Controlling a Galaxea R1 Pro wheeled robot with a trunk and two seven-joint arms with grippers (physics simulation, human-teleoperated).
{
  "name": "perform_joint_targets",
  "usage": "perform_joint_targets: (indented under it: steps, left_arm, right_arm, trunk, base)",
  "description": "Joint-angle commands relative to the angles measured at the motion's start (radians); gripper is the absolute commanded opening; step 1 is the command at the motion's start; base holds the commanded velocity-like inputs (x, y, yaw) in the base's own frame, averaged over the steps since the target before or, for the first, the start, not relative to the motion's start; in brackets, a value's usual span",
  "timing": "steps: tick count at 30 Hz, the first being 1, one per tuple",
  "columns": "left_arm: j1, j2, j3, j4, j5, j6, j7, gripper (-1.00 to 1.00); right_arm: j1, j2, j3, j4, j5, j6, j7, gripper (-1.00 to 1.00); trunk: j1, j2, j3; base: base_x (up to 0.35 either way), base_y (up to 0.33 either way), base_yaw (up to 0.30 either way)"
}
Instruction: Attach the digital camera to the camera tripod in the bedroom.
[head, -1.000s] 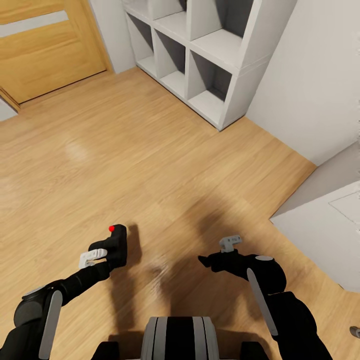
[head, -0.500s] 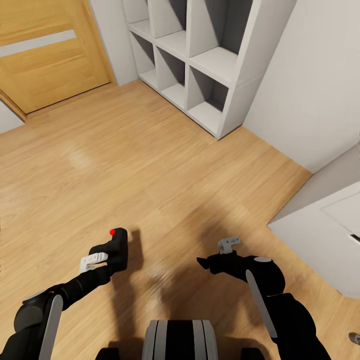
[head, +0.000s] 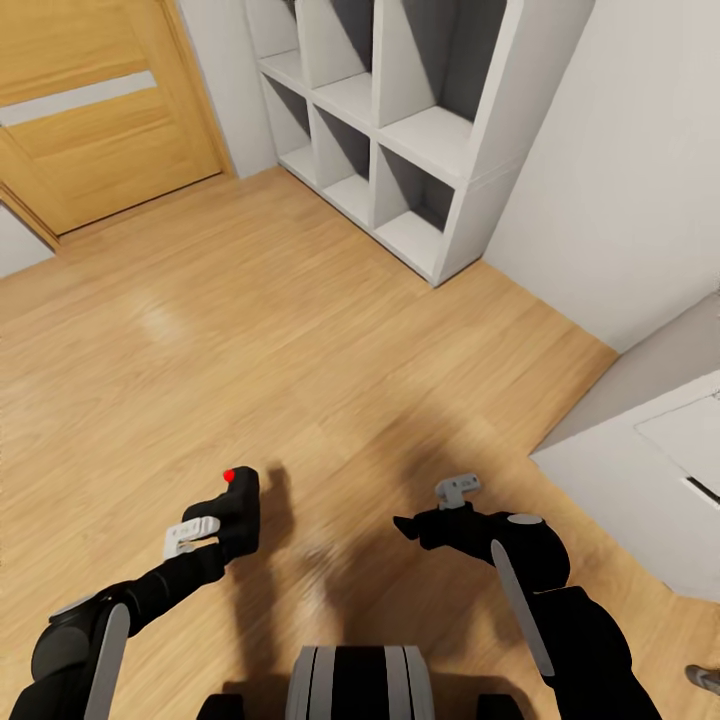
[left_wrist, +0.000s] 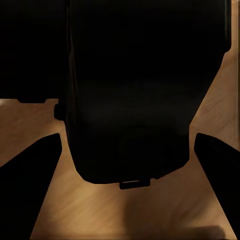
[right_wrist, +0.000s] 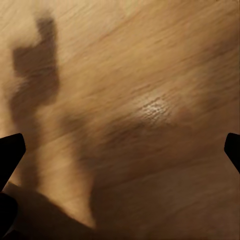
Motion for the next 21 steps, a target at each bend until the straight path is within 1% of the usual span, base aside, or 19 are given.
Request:
perform_joint_targets:
  steps: [1,21]
  left_arm:
    - [0.000,-0.002,0.003,0.000,0.010,0.009,0.001,-1.00]
    - [0.003,-0.008,0.003,0.000,0.010,0.014,0.001,-1.00]
  right_arm:
    - [0.000,0.000,0.000,-0.001,-0.001,0.005,0.000,1.00]
    - [0.000,0.000,-0.001,-0.001,-0.001,0.006,0.000,1.00]
  trunk:
    - [-0.004,0.007,0.003]
    - [-0.081,0.147,0.066]
  base:
    - [0.000,0.000,0.000]
    - [0.000,0.000,0.000]
